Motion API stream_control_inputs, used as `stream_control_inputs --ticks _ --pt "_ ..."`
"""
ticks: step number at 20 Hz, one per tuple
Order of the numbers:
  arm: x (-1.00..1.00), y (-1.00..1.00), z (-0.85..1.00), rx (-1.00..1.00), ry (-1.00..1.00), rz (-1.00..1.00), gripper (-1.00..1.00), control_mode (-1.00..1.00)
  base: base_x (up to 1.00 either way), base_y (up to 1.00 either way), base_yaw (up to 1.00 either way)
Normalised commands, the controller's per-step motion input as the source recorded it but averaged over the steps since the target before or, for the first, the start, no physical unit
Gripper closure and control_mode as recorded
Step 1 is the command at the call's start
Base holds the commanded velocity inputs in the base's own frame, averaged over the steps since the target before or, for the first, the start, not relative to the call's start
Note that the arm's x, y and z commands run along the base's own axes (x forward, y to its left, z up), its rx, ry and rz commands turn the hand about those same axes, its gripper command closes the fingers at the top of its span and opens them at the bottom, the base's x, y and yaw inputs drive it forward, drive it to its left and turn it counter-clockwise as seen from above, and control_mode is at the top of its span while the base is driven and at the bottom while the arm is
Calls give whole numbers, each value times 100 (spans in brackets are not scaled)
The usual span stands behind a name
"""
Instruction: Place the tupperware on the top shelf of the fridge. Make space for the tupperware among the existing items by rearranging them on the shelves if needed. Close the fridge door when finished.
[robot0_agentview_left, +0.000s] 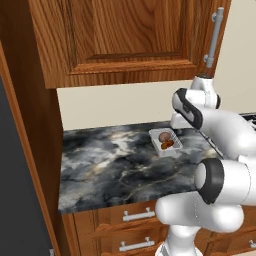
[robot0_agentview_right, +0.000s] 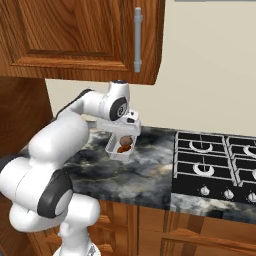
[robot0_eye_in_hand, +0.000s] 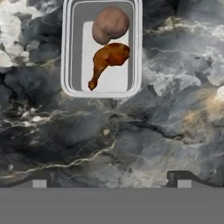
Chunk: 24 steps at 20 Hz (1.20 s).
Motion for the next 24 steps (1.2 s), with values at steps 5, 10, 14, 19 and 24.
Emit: stream_control_inputs --ticks 5,10,14,19,24 --pt "0 2 -59 0 1 -23 -100 -100 0 0 0" --pt "12 7 -36 3 0 -27 -100 -100 0 0 0" --pt "16 11 -36 4 0 -33 -100 -100 0 0 0" --pt "11 14 -39 1 0 -35 -100 -100 0 0 0" --pt "25 14 -24 0 0 -30 -100 -100 0 0 0"
